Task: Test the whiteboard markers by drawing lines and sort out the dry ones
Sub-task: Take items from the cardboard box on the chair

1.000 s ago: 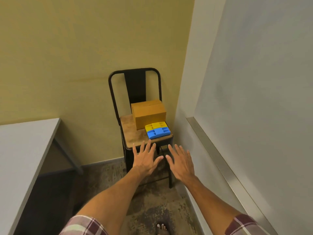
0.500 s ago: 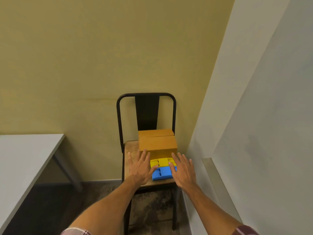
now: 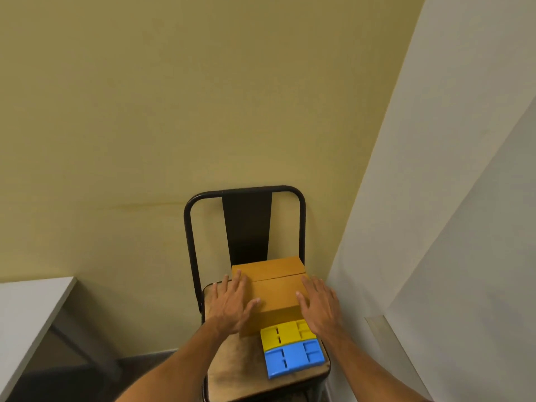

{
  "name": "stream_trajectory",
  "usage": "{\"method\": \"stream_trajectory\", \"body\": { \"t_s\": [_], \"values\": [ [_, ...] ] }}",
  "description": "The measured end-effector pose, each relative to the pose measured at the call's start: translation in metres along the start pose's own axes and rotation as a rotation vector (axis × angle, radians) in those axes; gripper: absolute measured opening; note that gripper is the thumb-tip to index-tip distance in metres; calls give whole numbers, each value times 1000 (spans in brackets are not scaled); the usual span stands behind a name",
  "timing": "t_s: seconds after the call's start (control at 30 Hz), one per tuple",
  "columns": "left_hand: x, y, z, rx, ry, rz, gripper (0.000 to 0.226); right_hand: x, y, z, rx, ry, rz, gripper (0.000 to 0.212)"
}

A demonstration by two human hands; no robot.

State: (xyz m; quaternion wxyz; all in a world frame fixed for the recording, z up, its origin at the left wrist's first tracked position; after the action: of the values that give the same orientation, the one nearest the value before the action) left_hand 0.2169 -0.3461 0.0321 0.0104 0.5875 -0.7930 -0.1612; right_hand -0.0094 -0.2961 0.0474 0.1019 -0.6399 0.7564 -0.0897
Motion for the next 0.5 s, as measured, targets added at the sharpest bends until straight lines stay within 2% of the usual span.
{"method": "stream_trajectory", "body": {
  "t_s": [0.1,0.23,0.33,0.37,0.5],
  "values": [
    [18,-10,-4,-65,-59,20,130,20,-9,5,23,8,47,54],
    [31,-13,-7,-144,-110,70,119,37,-15,13,21,-26,109,55],
    [36,-16,-10,-169,-97,73,130,45,-18,15,45,-24,133,53],
    [37,-17,-11,-185,-88,71,128,48,-19,15,49,-15,139,52],
    [43,-20,-13,-259,-13,21,78,57,-21,9,96,27,179,51]
  ]
}}
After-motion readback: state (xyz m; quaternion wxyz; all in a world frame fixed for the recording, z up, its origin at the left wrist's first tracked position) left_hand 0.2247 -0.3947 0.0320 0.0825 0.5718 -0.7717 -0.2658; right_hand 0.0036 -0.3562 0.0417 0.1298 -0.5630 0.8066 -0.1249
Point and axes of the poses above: each hand's wrist, its own x-axis towards the middle knuckle, its own z-axis out of the palm, y = z × x, the point moved 2 cm from there along x, towards the middle knuckle, and after that the axes turned 3 degrees about -x, right-handed, at the moved point
